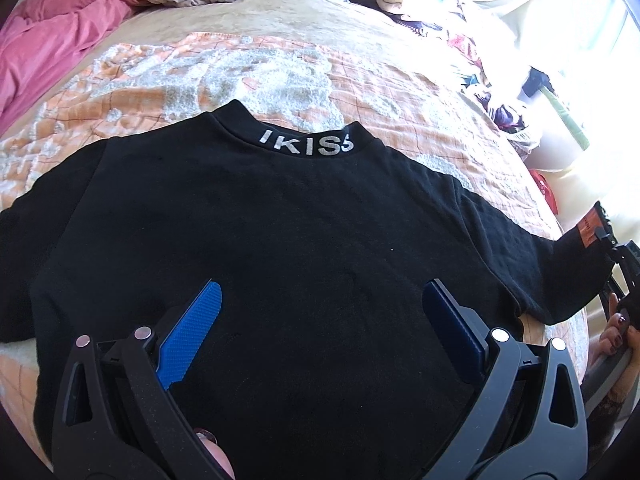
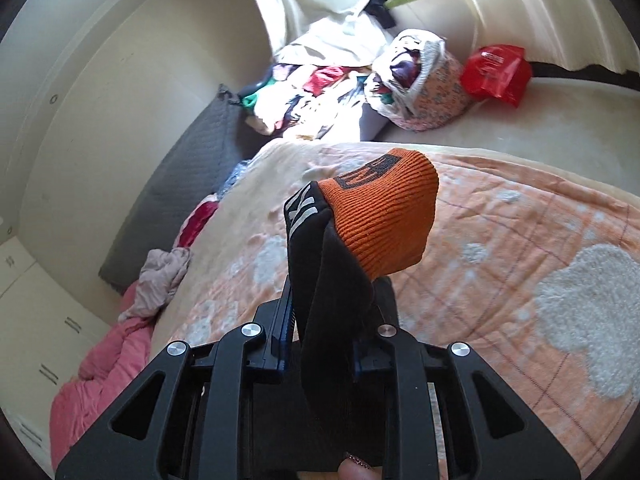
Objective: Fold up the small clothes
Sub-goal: 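Lift the sleeve with the right tool and fold it across the shirt back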
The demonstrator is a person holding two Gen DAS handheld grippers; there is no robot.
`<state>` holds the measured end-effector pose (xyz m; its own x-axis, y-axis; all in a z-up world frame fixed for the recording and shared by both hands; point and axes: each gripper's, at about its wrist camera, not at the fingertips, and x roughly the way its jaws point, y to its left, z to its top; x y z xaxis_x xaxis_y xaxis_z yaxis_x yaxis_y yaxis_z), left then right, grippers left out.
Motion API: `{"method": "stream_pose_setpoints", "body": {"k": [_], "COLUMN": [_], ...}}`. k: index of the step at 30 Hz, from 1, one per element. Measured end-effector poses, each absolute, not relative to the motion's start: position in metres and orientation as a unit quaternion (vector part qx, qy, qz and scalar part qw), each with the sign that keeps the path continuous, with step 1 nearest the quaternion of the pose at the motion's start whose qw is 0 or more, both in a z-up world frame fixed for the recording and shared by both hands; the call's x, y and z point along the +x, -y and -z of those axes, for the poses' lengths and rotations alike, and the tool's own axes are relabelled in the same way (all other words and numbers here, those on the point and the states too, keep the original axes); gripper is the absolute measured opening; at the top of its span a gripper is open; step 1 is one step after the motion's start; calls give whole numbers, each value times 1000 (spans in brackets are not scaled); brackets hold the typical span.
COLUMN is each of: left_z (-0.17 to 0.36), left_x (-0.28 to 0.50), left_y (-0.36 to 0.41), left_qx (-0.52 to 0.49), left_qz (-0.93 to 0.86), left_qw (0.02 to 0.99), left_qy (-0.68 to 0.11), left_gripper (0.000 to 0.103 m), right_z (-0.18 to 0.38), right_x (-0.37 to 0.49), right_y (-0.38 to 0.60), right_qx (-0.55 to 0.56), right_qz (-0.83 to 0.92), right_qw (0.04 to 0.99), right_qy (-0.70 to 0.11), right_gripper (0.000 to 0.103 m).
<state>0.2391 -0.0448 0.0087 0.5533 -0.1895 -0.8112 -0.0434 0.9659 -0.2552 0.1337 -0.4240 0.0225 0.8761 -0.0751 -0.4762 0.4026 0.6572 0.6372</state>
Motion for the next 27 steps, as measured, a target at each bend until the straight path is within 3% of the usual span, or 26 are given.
{"method": "stream_pose_setpoints", "body": {"k": [14,27], "left_z": [-15,-11], "left_x": [226,219], "left_y": [8,-5], "left_qx": [-205,-256], "left_qz": [51,70], "left_qw": [858,840], "left_qy": [-468,-473], "left_gripper": [95,95], "right_z": [-47,-22], "right_x": [163,184], "right_y": [307,240], "right_qx": [255,176], "right_qz": [-12,-76], "right_qw": [933,929], "right_qy": [-252,-316], "right_gripper": [20,24]}}
